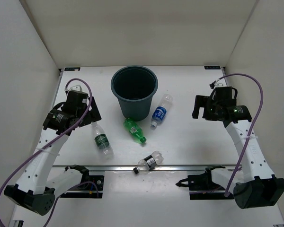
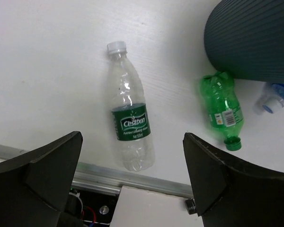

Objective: Put the plastic bottles in the bin

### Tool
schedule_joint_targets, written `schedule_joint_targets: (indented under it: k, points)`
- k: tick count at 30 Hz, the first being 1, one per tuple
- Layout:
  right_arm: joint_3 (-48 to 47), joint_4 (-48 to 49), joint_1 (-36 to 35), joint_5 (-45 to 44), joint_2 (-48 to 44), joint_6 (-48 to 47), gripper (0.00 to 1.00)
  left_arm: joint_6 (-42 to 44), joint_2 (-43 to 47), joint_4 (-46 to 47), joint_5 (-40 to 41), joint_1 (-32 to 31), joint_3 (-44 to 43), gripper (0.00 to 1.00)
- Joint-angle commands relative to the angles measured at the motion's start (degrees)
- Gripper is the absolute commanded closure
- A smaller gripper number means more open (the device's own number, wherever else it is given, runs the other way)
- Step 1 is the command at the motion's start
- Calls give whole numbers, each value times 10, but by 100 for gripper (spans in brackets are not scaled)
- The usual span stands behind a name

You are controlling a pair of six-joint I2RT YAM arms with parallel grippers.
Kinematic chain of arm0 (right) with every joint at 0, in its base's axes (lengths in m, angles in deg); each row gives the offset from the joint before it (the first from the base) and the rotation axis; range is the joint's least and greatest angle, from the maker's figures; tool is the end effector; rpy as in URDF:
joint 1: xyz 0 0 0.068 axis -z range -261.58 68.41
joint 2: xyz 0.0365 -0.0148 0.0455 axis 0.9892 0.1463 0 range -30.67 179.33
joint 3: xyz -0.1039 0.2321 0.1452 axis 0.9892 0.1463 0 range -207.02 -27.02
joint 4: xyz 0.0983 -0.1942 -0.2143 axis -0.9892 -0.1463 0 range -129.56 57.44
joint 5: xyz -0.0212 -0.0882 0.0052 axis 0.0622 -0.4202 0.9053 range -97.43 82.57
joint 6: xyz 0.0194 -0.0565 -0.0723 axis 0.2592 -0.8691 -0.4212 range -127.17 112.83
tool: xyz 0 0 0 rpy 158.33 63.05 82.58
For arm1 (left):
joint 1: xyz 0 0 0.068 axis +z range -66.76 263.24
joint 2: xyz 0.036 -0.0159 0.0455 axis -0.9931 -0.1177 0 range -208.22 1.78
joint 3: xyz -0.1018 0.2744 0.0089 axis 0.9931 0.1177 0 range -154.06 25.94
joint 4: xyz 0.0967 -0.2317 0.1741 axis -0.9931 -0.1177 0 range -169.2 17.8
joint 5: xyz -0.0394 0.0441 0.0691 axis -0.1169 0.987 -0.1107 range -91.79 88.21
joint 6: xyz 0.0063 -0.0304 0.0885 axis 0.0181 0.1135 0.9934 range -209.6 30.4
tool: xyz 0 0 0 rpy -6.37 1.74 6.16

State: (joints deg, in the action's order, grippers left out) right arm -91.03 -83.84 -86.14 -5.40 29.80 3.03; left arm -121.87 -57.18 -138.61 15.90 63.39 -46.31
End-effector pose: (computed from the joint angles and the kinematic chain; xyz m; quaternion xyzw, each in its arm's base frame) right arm 0.2724 0.0248 0.3217 0.0395 0.9318 0.0626 0.3553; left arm 0.2307 -0.0560 0.3591 -0.1498 0.9266 -0.0062 0.3448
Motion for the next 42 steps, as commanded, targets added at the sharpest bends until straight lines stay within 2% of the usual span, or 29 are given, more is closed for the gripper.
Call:
schedule_joint_targets:
  k: [1,12,16,20,25,29,31,32,33,35,36,37,40,42]
  points:
    - [-14,-1,-26,-18,3,-10,1,-17,29,-21,-10,7,33,2]
    - [23,94,-89,-19,-48,-41,1,-46,40,51,-28,8,157,2]
    - [12,94,-77,-16,-12,-36,1,-42,28,137,-56,26,249,2]
    - [10,104,-69,-5,6,-33,0,-60,-12,182,-35,17,273,2]
    - [20,112,-32,17,11,-27,1,-61,-35,230,-59,34,335,1]
    - [14,113,-10,27,12,-19,0,-96,-58,261,-59,17,368,1]
    - [16,114,-8,25,7,-20,1,-108,-58,273,-68,14,382,9]
    - [19,120,-6,23,5,-21,1,-115,-54,278,-77,13,387,17]
    - [21,121,-5,25,0,-18,1,-118,-49,283,-77,16,386,28]
    - [34,130,-2,30,-9,-16,4,-117,-35,270,-65,18,364,42]
    - [45,142,4,37,-14,-13,5,-114,-20,260,-56,19,333,45]
    - [52,157,8,41,-23,-9,7,-102,-17,252,-50,20,316,44]
    - [83,167,17,82,-31,-4,6,-70,2,238,-21,9,184,45]
    - [96,169,8,67,-30,5,6,-44,-11,249,-14,-9,109,45]
